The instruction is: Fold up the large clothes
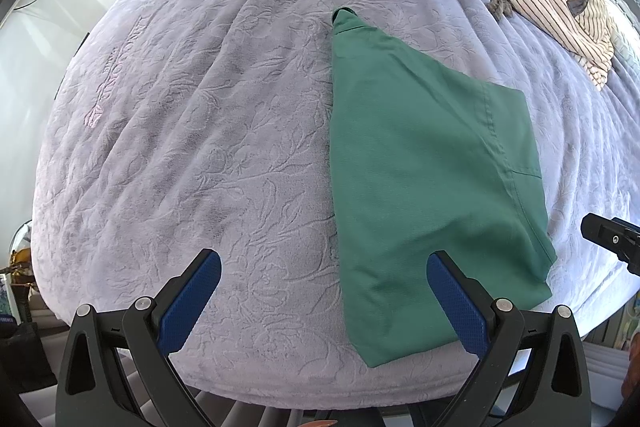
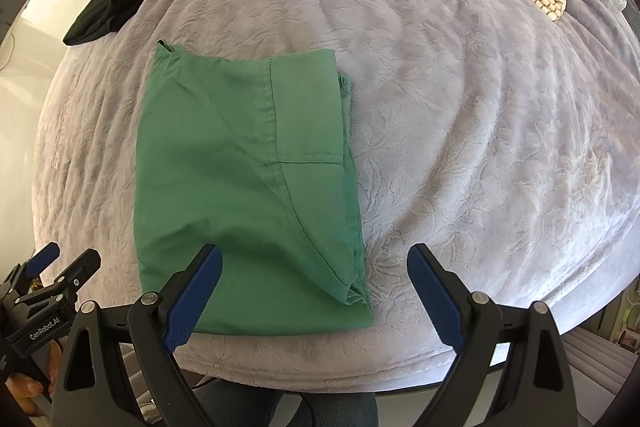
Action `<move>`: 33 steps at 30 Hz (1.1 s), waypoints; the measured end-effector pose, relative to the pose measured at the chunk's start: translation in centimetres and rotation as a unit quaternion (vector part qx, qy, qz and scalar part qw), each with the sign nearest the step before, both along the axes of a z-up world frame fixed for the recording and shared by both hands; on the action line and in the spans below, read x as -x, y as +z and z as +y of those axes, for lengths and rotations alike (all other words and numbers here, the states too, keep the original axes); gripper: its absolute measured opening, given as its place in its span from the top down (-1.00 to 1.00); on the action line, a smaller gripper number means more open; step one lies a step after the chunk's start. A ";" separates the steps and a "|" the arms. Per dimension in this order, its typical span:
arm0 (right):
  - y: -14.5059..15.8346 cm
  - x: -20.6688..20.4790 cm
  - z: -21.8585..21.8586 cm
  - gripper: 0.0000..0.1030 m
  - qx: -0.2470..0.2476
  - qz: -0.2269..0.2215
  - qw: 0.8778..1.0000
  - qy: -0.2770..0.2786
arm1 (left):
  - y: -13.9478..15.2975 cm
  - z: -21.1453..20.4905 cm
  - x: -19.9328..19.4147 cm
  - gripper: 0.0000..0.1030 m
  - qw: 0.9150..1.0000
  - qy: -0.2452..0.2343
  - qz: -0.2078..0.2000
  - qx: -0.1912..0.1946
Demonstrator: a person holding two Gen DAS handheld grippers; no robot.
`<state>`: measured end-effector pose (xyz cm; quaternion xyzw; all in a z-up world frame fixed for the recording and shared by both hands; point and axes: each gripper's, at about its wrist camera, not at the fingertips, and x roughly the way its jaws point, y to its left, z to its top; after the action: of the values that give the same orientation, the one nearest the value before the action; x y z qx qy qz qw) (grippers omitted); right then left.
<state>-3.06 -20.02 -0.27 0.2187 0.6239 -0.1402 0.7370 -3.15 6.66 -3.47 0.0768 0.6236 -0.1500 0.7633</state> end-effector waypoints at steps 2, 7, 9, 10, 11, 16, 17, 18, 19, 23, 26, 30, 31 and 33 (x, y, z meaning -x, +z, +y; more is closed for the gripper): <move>0.0 0.0 0.0 -0.84 0.000 0.000 1.000 0.001 | 0.0 0.0 0.0 -1.00 1.000 0.000 0.000 0.000; 0.0 -0.1 0.0 -0.84 0.000 0.001 1.000 0.002 | 0.0 0.1 0.0 -1.00 1.000 0.000 0.001 0.000; 0.0 -0.1 0.0 -0.84 -0.001 0.001 1.000 0.002 | -0.1 0.1 -0.1 -1.00 1.000 -0.001 0.001 0.000; 0.0 -0.1 0.0 -0.84 -0.001 0.001 1.000 0.002 | -0.1 0.1 -0.1 -1.00 1.000 -0.001 0.000 -0.001; 0.0 -0.1 0.0 -0.84 -0.001 0.000 1.000 0.003 | -0.1 0.1 -0.1 -1.00 1.000 -0.001 0.000 0.000; 0.0 -0.1 0.0 -0.84 -0.001 0.001 1.000 0.003 | -0.1 0.1 -0.1 -1.00 1.000 -0.002 0.001 -0.001; 0.0 -0.1 0.0 -0.84 -0.001 0.001 1.000 0.002 | -0.1 0.1 -0.1 -1.00 1.000 -0.002 0.001 0.000; 0.0 -0.1 0.0 -0.84 -0.001 0.001 1.000 0.002 | -0.1 0.2 -0.1 -1.00 1.000 -0.001 0.001 -0.001; 0.0 -0.1 0.0 -0.84 -0.001 0.001 1.000 0.003 | -0.1 0.1 -0.1 -1.00 1.000 -0.001 0.001 -0.001; 0.0 0.0 0.1 -0.84 -0.001 0.000 1.000 0.003 | -0.1 0.2 -0.1 -1.00 1.000 -0.002 0.000 -0.001; 0.0 0.0 0.0 -0.84 -0.001 0.001 1.000 0.003 | -0.1 0.1 -0.1 -1.00 1.000 -0.001 0.001 -0.001; 0.0 -0.1 0.0 -0.84 -0.001 0.001 1.000 0.003 | 0.0 0.0 0.0 -1.00 1.000 0.000 0.001 -0.001; 0.0 -0.1 0.0 -0.84 -0.001 0.001 1.000 0.003 | 0.0 0.1 0.0 -1.00 1.000 0.000 0.001 -0.001; 0.0 0.0 0.0 -0.84 -0.001 0.001 1.000 0.003 | -0.1 0.2 0.0 -1.00 1.000 -0.001 0.001 -0.002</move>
<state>-3.02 -19.97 -0.22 0.2180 0.6253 -0.1377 0.7366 -3.12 6.84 -3.55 0.0785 0.6246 -0.1495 0.7625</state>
